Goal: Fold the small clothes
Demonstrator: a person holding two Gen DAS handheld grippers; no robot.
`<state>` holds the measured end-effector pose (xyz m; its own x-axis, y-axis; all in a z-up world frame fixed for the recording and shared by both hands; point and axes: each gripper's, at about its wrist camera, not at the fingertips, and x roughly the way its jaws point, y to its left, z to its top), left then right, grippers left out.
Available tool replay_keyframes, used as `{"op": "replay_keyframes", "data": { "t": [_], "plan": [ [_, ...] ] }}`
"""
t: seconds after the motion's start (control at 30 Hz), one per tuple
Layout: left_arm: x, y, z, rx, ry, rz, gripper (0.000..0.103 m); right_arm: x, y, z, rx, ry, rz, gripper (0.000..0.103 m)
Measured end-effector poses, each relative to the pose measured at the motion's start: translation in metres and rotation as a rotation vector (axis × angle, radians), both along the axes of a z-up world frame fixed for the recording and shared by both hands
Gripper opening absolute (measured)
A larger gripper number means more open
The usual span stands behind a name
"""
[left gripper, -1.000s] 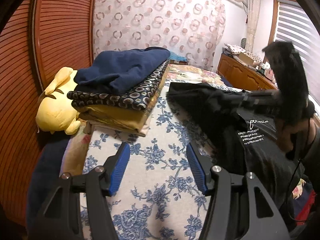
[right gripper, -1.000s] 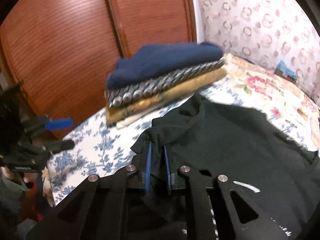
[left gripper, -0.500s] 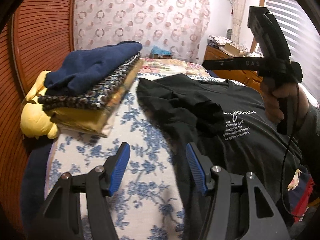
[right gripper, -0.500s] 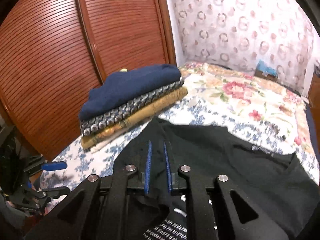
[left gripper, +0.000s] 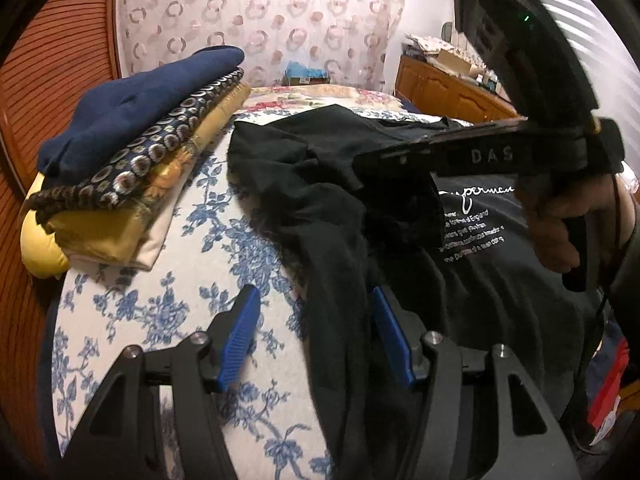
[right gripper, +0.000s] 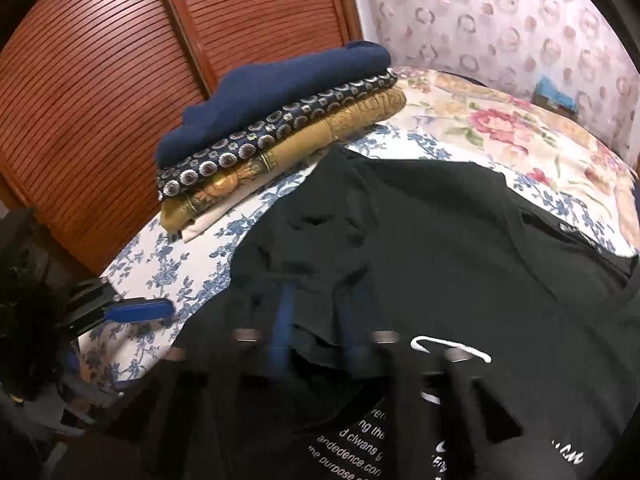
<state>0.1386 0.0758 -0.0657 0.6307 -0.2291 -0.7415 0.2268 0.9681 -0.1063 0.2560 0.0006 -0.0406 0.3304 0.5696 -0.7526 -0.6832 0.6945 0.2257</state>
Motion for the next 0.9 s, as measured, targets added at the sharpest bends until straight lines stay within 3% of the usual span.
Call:
{"op": "replay_keyframes", "data": {
  "t": [0.2,0.43,0.47,0.53,0.67,0.8,0.9],
  "plan": [
    [0.013,0.0,-0.007,0.07,0.03,0.035,0.058,0.01,-0.019,0.029,0.069,-0.058,-0.038,0.006],
    [0.008,0.02,-0.009,0.087,0.029,0.092,0.058,0.037,-0.041,0.045,0.021,-0.135,-0.162,0.007],
    [0.006,0.024,-0.009,0.088,0.027,0.1,0.058,0.04,-0.045,0.044,0.004,-0.148,-0.189,0.011],
    [0.003,0.032,-0.008,0.079,0.026,0.113,0.058,0.044,-0.052,0.043,-0.029,-0.17,-0.239,0.042],
    [-0.003,0.045,-0.008,0.072,0.021,0.137,0.058,0.034,-0.072,0.045,0.009,-0.159,-0.251,0.043],
    [-0.007,0.051,-0.008,0.057,0.017,0.139,0.058,0.004,-0.074,0.039,0.018,-0.144,-0.173,0.043],
    [-0.003,0.051,-0.01,0.055,0.012,0.137,0.058,-0.017,-0.068,0.021,0.023,-0.081,-0.115,0.043]
  ]
}}
